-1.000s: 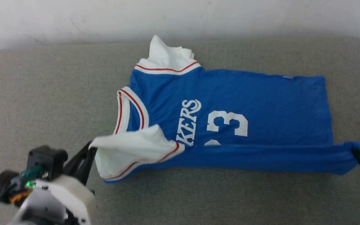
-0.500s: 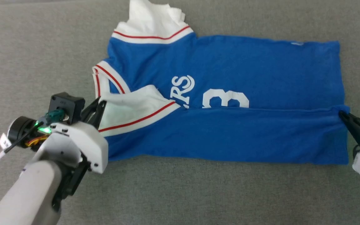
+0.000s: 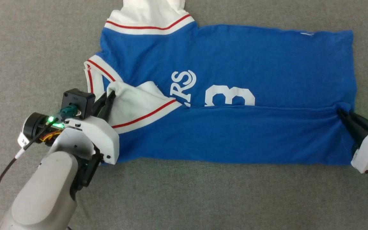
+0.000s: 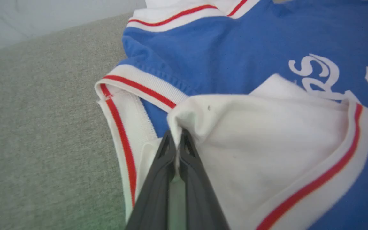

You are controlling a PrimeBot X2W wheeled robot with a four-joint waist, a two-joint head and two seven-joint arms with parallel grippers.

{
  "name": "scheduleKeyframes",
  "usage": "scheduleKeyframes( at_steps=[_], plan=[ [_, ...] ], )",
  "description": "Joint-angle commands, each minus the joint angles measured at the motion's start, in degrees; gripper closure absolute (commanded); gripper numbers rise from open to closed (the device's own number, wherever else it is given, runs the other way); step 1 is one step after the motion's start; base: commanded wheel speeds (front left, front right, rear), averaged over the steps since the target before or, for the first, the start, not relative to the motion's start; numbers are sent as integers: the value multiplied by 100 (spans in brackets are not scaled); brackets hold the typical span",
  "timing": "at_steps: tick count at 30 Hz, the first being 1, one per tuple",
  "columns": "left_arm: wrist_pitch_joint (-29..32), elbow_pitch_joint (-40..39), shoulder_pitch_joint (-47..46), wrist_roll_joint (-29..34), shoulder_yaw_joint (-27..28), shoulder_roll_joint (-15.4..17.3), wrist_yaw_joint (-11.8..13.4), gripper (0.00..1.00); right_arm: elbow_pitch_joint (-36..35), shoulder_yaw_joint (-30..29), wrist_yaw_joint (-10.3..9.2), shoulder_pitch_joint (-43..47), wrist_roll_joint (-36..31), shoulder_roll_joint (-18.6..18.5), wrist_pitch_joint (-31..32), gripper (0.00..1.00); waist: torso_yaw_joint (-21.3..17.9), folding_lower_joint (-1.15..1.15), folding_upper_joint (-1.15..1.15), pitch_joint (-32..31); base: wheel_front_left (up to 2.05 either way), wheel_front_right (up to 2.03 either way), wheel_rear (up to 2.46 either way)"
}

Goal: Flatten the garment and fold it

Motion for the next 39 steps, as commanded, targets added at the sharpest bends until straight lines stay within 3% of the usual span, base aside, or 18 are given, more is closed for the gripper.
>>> scheduleKeyframes(
  at_steps=[1, 2, 3, 4, 9, 14, 19, 24, 27, 31, 39],
  plan=[
    [-73, 177, 54, 12, 36, -8, 109, 58, 144, 118, -13, -17, 38, 33, -44, 0, -18, 0, -1, -103, 0, 0, 0],
    [-135, 194, 93, -20, 64, -30, 131, 27, 155, 144, -13, -10, 61, 23, -86, 0, -17, 0, -1, -172, 0, 0, 0],
    [-198, 191, 140, -45, 88, -42, 149, 3, 148, 156, -13, 8, 86, 5, -128, 0, -12, 0, -1, -246, 0, 0, 0],
    [-277, 180, 196, -58, 112, -48, 171, 0, 127, 154, -13, 37, 107, -15, -179, 0, -5, 0, -1, -343, 0, 0, 0],
    [-718, -173, 811, -214, 366, -37, 430, 0, -174, -68, -13, 393, 152, -69, -412, 0, 4, 0, -1, -960, 0, 0, 0],
    [-1432, -1051, 1820, -265, 761, -73, 971, 0, -659, -884, -13, 1094, -190, 227, -701, 0, 24, 0, -1, -1532, 0, 0, 0],
    [-2144, -1791, 2892, -87, 923, -176, 1456, 0, -1354, -1799, -13, 1964, -1136, 1083, -970, 0, 78, 0, -1, -1885, 0, 0, 0],
    [-2339, -2047, 3657, 69, 876, -319, 1856, 0, -2086, -2144, -13, 2708, -1737, 2073, -897, 0, 120, 0, -1, -2087, 0, 0, 0],
    [-2253, -2055, 3738, 128, 808, -260, 1876, 0, -2389, -2188, -13, 2874, -1934, 2333, -754, 0, 137, 0, -1, -2113, 0, 0, 0],
    [-1922, -1998, 3521, 207, 733, -78, 1806, 0, -2608, -2211, -13, 2877, -2105, 2343, -645, 0, 156, 0, -1, -2066, 0, 0, 0],
    [-263, -1384, 2332, 130, 207, 220, 1218, 0, -2786, -2153, -13, 2657, -2130, 2338, -507, 0, 152, 0, -1, -1630, 0, 0, 0]
  ],
)
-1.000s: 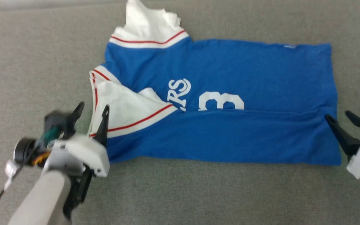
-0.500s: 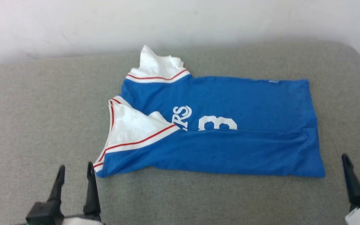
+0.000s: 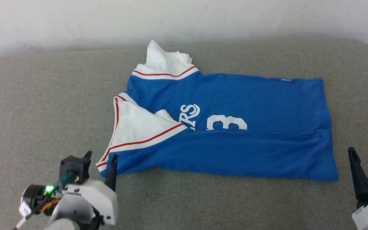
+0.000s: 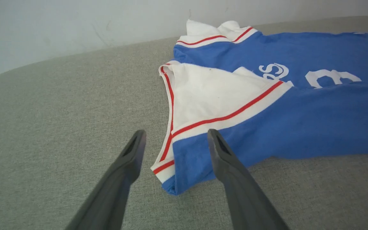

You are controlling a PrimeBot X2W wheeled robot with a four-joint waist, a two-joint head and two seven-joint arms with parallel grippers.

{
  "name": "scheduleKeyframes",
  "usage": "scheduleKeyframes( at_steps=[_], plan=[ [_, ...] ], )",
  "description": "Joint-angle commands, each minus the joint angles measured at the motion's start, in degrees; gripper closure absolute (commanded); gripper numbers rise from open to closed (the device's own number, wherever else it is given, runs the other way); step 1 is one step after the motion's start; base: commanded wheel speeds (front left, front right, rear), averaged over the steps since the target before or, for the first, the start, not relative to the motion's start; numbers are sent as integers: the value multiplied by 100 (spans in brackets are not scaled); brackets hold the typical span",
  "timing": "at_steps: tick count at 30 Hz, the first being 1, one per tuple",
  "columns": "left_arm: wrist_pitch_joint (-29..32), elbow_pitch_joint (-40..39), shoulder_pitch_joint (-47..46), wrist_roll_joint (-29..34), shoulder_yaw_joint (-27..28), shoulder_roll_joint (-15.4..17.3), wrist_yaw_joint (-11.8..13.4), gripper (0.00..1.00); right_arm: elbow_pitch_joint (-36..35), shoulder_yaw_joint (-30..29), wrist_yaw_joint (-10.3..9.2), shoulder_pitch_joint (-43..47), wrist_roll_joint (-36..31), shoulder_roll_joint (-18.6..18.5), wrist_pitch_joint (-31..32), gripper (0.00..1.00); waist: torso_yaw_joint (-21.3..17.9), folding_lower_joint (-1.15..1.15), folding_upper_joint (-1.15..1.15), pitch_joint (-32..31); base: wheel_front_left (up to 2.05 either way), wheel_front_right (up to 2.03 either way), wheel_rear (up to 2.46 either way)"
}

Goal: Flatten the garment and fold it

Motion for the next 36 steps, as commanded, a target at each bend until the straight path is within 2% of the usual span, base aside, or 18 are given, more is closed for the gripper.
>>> scheduleKeyframes(
  at_steps=[1, 7, 15, 16, 17, 18, 20, 24, 29, 33, 36],
  plan=[
    [161, 129, -224, -46, -54, 12, -85, 0, -4, 0, -5, -85, 9, -3, 15, 0, -25, 0, 0, 221, 0, 0, 0],
    [781, 857, -733, -263, -123, -51, -240, 0, 63, 39, -5, -199, 69, -62, 12, 0, -135, 0, 0, 543, 0, 0, 0],
    [1456, 1442, -806, -569, -166, -116, -220, 0, 86, 25, -5, -298, 141, -159, 21, 0, -263, 0, 0, 773, 0, 0, 0],
    [1524, 1471, -807, -588, -204, -119, -249, 29, 93, 43, -5, -311, 148, -185, 36, 0, -267, 0, 0, 790, 0, 0, 0],
    [1547, 1476, -813, -604, -226, -127, -276, 95, 95, 78, -5, -331, 155, -228, 61, 0, -270, 0, 0, 810, 0, 0, 0],
    [1548, 1477, -815, -641, -226, -154, -292, 100, 95, 116, -5, -360, 164, -284, 90, 0, -273, 0, 0, 822, 0, 0, 0],
    [1569, 1475, -812, -685, -256, -175, -345, 100, 84, 175, -5, -455, 166, -441, 154, 0, -276, 0, 0, 834, 0, 0, 0],
    [1326, 1350, -779, -701, -161, -200, -295, 100, 82, 285, -5, -664, 313, -813, 475, 0, -283, 0, 0, 842, 0, 0, 0],
    [1081, 1047, -616, -730, -29, -206, -168, 100, 404, 180, -5, -701, 591, -1159, 1441, 0, -231, 0, 0, 854, 0, 0, 0],
    [1050, 841, -556, -709, -41, -195, -124, 100, 829, 80, -5, -569, 653, -1152, 2025, 0, -99, 0, 0, 886, 0, 0, 0],
    [1058, 755, -568, -697, -69, -200, -116, 100, 1060, 148, -5, -546, 654, -1123, 2125, 0, -13, 0, 0, 921, 0, 0, 0]
  ],
)
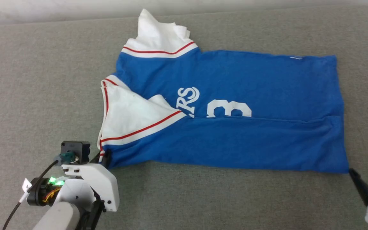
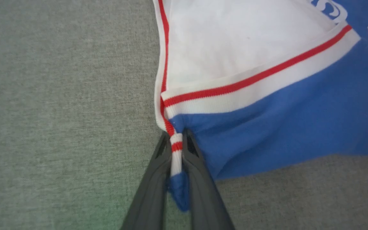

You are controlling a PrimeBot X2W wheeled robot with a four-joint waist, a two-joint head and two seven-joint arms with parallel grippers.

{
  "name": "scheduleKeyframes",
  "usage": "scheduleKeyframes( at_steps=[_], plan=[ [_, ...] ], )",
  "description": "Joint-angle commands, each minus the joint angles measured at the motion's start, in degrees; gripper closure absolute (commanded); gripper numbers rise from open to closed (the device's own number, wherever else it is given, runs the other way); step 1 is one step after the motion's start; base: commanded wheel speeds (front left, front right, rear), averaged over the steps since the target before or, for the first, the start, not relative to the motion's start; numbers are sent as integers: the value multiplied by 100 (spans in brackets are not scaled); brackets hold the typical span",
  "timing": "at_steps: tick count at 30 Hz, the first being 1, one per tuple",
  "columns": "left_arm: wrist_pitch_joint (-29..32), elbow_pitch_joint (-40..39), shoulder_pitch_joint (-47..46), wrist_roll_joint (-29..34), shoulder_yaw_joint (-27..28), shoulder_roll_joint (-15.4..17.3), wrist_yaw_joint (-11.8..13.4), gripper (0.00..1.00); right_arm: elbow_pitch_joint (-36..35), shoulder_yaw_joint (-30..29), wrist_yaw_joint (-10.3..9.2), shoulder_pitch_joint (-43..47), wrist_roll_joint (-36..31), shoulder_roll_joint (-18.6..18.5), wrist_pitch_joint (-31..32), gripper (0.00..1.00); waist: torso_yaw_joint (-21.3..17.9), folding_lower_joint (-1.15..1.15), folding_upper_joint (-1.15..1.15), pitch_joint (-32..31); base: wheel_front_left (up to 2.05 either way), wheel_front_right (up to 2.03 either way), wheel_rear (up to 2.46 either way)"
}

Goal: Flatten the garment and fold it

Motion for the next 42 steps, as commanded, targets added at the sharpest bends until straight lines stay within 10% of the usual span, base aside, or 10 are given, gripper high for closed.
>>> scheduleKeyframes(
  at_steps=[1, 8, 10, 37, 38, 39, 40, 42],
  plan=[
    [41, 15, 152, 6, -54, -24, 36, 100, 93, 59, -5, -13, 37, 35, -28, 0, 89, -1, 0, 53, 0, 0, 0],
    [57, -90, 90, 35, -85, -18, 62, 100, 581, 404, -5, -305, 87, 92, -114, 0, 177, -1, 0, 155, 0, 0, 0],
    [71, -112, 80, 31, -93, -25, 73, 100, 730, 446, -5, -385, 73, 81, -75, 100, 194, -1, 0, 175, 0, 0, 0],
    [111, -1591, 2546, -925, 576, -27, 978, 100, -328, -640, -5, 870, 106, 551, 454, 100, 255, -1, 0, -664, 0, 0, 0],
    [4, -1510, 2518, -925, 598, -96, 974, 54, -303, -640, -5, 850, 93, 616, 393, 100, 263, -1, 0, -658, 0, 0, 0],
    [-102, -1403, 2467, -937, 611, -162, 932, 0, -273, -632, -5, 806, 69, 670, 305, 61, 270, -1, 0, -656, 0, 0, 0],
    [-168, -1276, 2410, -950, 594, -217, 877, 0, -223, -596, -5, 768, 29, 694, 236, 0, 278, -1, 0, -660, 0, 0, 0],
    [-314, -1045, 2264, -1023, 595, -363, 758, 0, -105, -506, -5, 696, -30, 717, 151, 0, 293, -1, 0, -682, 0, 0, 0]
  ],
)
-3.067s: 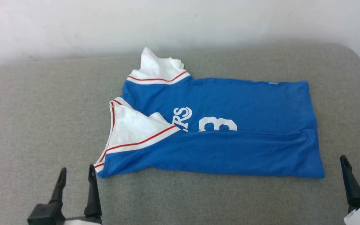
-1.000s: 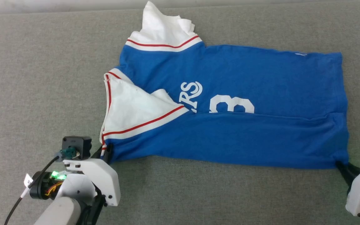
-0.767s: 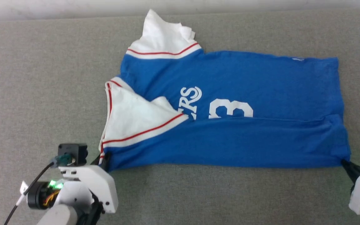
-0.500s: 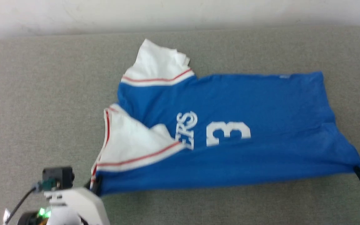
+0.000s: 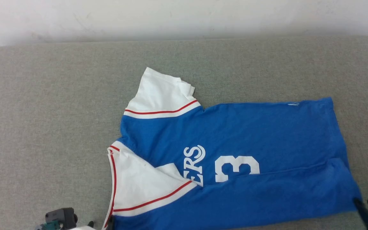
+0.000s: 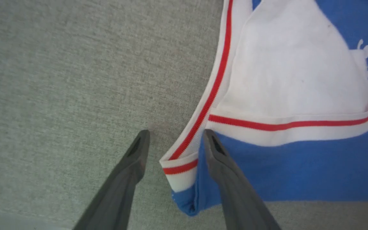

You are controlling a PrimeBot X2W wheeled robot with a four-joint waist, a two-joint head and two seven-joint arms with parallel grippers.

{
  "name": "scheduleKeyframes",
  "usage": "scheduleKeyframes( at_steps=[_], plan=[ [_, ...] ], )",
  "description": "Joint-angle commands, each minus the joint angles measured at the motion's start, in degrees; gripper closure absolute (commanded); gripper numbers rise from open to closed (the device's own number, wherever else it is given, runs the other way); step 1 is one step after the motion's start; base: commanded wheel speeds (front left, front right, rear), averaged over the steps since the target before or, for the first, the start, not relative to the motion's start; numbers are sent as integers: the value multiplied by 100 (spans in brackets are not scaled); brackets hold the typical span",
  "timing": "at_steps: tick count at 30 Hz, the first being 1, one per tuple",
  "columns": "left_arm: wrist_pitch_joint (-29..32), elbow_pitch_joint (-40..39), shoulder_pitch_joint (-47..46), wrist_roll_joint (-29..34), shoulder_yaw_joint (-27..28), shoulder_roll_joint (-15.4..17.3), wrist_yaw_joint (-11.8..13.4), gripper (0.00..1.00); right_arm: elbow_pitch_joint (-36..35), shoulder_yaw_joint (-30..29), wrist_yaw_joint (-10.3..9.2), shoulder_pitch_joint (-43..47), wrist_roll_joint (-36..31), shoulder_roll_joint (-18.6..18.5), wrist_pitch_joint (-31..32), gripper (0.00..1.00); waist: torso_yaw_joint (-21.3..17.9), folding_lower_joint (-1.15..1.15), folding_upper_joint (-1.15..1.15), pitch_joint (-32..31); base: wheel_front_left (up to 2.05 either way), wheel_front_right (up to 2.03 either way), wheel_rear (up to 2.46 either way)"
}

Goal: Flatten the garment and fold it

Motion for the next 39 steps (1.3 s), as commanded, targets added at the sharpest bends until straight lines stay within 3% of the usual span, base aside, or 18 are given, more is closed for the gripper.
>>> scheduleKeyframes(
  at_steps=[1, 4, 9, 15, 21, 27, 30, 39],
  plan=[
    [-149, 236, -209, -62, 36, -90, -115, 0, 110, 61, -13, -135, -55, 13, -97, 0, 13, 0, 0, -33, 0, 0, 0],
    [-331, 325, -374, -116, 108, -161, -245, 0, 108, 140, -13, -238, -32, -42, -165, 0, 12, 0, 0, -63, 0, 0, 0],
    [-706, -36, -672, 72, 358, -13, -302, 0, -184, 21, -13, -412, -50, -178, -333, 0, 11, 0, 0, 31, 0, 0, 0],
    [-885, -779, -1930, 883, 492, 488, -289, 0, -775, -54, -13, -865, -217, -355, -676, 0, -21, 0, 0, 487, 0, 0, 0],
    [27, -604, -4031, 1654, -79, 1034, -865, 0, -1022, 354, -13, -1453, -204, -516, -853, 0, -203, 0, 0, 1189, 0, 0, 0],
    [1187, 394, -5867, 1752, -794, 966, -1791, 0, -951, 729, -13, -1924, -170, -603, -1028, 0, -456, 0, 0, 1679, 0, 0, 0],
    [1647, 933, -6349, 1644, -1001, 859, -2085, 0, -868, 860, -13, -2037, -129, -589, -1110, 0, -600, 0, 0, 1848, 0, 0, 0],
    [2212, 1959, -6802, 1490, -1124, 818, -2276, 0, -639, 1013, -13, -2183, -45, -582, -1297, 0, -993, 0, 0, 2286, 0, 0, 0]
  ],
)
